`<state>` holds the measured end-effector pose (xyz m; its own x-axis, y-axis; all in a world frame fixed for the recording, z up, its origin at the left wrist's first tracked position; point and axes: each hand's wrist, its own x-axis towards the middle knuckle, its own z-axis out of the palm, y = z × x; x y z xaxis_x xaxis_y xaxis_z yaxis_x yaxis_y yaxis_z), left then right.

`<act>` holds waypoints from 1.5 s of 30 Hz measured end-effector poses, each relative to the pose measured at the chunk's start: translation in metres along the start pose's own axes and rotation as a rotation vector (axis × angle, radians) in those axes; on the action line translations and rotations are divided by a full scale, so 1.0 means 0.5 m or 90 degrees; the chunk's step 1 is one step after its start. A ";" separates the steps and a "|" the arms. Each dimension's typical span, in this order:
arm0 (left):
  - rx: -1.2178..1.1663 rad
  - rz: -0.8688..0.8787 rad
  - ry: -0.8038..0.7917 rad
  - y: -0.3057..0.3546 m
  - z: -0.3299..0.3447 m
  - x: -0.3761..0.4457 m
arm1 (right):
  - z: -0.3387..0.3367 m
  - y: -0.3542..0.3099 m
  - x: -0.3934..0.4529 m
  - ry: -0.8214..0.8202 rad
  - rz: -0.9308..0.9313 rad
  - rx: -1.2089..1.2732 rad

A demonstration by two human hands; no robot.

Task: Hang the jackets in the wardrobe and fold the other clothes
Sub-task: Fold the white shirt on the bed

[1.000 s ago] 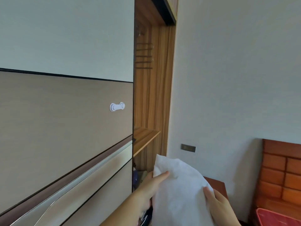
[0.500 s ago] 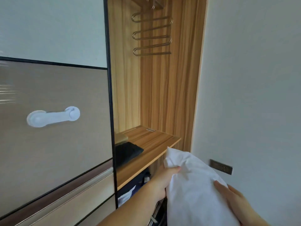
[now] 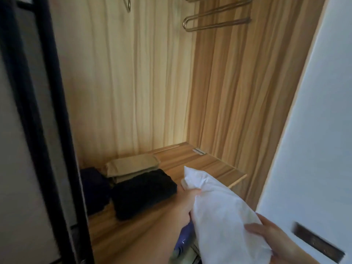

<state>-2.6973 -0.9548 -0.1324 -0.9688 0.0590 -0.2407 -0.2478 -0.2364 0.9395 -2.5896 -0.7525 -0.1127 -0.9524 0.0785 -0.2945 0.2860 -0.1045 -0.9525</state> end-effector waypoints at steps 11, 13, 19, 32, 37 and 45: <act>0.108 0.103 0.160 0.107 0.032 0.307 | 0.036 -0.156 0.456 0.002 -0.097 -0.190; 0.515 0.108 0.175 0.062 0.016 0.353 | 0.043 -0.119 0.547 0.058 -0.108 -0.392; 0.967 0.099 -0.125 -0.088 0.037 0.426 | 0.076 0.041 0.670 -0.004 -0.203 -0.870; 1.000 0.081 0.059 -0.095 0.001 0.660 | 0.139 0.052 1.000 -0.093 -0.349 -0.914; 1.018 0.066 0.090 -0.076 -0.043 0.711 | 0.191 0.030 1.046 -0.118 -0.368 -0.897; 1.003 0.017 0.052 -0.052 -0.064 0.727 | 0.216 0.015 1.065 -0.147 -0.329 -0.937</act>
<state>-3.0428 -0.9584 -0.2522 -0.9829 0.0089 -0.1840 -0.0345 0.9723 0.2313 -3.1059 -0.8186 -0.2681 -0.9313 -0.3620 -0.0396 -0.3453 0.9124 -0.2197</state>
